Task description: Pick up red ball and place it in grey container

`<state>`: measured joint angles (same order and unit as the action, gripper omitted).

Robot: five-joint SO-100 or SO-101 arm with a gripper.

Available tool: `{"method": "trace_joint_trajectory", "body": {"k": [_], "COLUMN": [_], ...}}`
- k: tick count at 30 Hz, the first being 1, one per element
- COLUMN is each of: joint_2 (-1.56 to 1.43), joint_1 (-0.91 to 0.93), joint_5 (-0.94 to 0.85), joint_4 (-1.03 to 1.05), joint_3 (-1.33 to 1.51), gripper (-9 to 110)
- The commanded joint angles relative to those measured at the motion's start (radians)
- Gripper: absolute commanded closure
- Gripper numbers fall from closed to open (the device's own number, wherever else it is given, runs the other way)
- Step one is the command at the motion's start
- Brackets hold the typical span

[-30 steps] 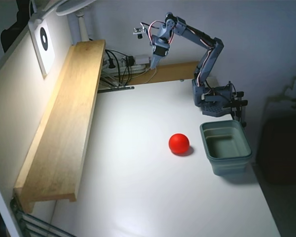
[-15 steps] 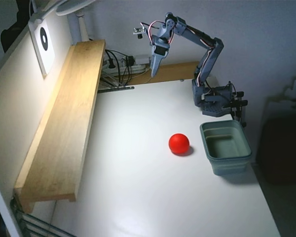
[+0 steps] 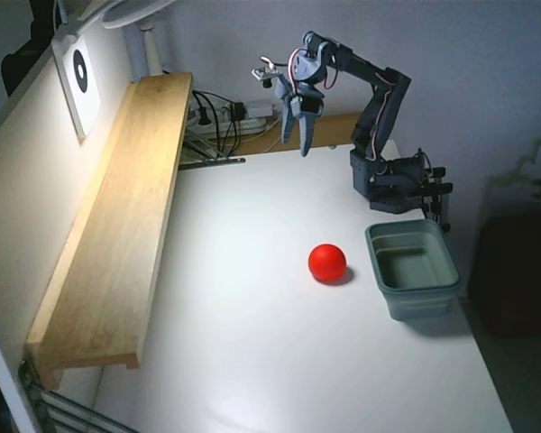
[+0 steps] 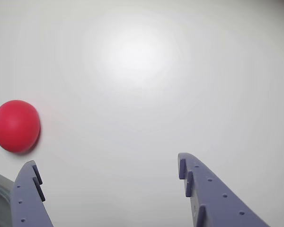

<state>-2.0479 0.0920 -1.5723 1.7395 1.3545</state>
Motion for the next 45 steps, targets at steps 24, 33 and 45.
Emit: {"method": "trace_joint_trajectory", "body": {"k": [24,33,45], "joint_2": [-0.033,0.021,0.196], "joint_1": [-0.563,-0.563,-0.563], "joint_5": [0.002,0.002,0.002], "joint_4": [0.006,0.006,-0.051], "joint_3": [-0.032,-0.051,-0.144], "gripper": [63,63,63]}}
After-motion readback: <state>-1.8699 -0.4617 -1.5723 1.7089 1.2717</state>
